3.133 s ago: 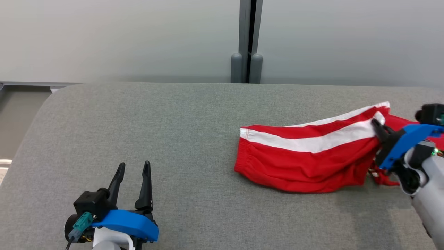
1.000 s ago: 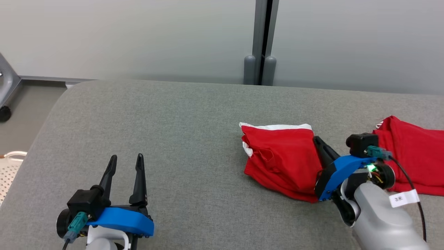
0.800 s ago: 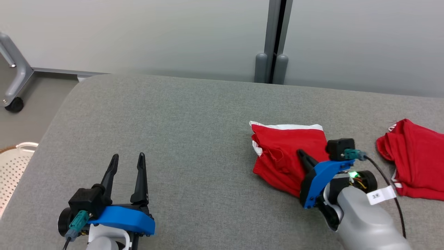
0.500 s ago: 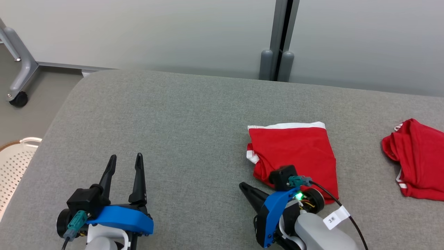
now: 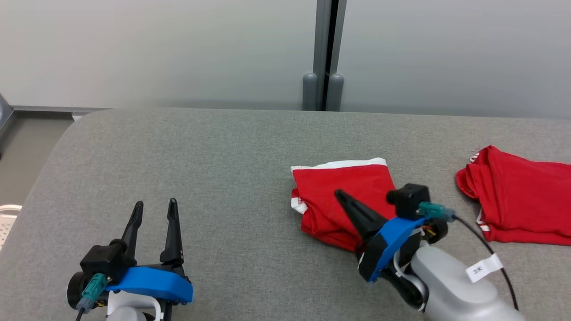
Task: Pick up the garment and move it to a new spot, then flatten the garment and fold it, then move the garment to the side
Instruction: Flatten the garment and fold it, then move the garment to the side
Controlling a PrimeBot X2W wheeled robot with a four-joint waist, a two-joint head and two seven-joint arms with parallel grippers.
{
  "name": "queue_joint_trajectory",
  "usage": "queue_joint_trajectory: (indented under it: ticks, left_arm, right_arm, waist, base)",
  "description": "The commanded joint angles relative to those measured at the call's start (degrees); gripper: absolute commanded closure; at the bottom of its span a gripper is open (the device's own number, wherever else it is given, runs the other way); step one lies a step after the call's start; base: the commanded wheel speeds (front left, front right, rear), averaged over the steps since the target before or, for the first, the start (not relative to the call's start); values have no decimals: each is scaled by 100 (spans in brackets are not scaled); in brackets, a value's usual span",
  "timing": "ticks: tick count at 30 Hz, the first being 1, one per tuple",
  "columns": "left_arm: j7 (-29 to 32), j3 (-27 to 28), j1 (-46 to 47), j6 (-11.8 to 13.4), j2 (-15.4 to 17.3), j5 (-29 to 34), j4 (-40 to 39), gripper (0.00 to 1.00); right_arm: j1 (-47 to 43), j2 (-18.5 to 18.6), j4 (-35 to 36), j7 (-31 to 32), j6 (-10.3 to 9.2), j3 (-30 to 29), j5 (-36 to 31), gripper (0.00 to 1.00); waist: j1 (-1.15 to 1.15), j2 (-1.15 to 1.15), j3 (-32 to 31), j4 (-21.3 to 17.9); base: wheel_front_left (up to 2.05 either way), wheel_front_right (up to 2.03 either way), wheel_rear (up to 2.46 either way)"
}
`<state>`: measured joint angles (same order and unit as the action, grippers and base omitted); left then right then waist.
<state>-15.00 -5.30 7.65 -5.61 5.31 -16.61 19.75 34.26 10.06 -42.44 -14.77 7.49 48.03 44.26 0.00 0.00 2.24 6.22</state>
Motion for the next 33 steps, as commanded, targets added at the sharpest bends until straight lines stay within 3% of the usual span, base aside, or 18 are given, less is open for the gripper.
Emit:
queue_joint_trajectory:
  ticks: [1,5,6,7,17,25,33]
  left_arm:
    - [-24,52,-53,-10,0,45,-44,0]
    - [-24,102,-116,-10,-1,64,-100,0]
    - [-24,179,-171,-29,-1,91,-184,0]
    - [-24,197,-187,-25,-2,108,-200,0]
    - [-24,367,-232,31,-29,326,-509,0]
    - [-24,472,-384,-34,-78,525,-695,0]
    - [-24,496,-387,-95,-107,608,-657,0]
  right_arm:
    - [69,210,221,-44,1,-251,-115,100]
    - [-98,440,603,-41,1,-680,-307,100]
    - [-319,718,1052,-43,1,-1349,-642,43]
    - [-410,727,1146,-43,1,-1536,-705,0]
    - [-1328,657,1753,-44,1,-3059,-1669,0]
    - [-2242,115,2077,-44,1,-4141,-2357,0]
    - [-2374,-81,2036,-45,1,-4230,-2520,0]
  waist:
    - [0,0,-91,-127]
    - [0,0,-149,-225]
    - [0,0,-211,-345]
    - [0,0,-224,-367]
    - [0,0,-217,-574]
    - [0,0,-199,-689]
    - [0,0,-203,-709]
  base:
    - [0,0,0]
    - [0,0,0]
    - [0,0,0]
    - [0,0,0]
    - [0,0,0]
    - [0,0,0]
    - [0,0,0]
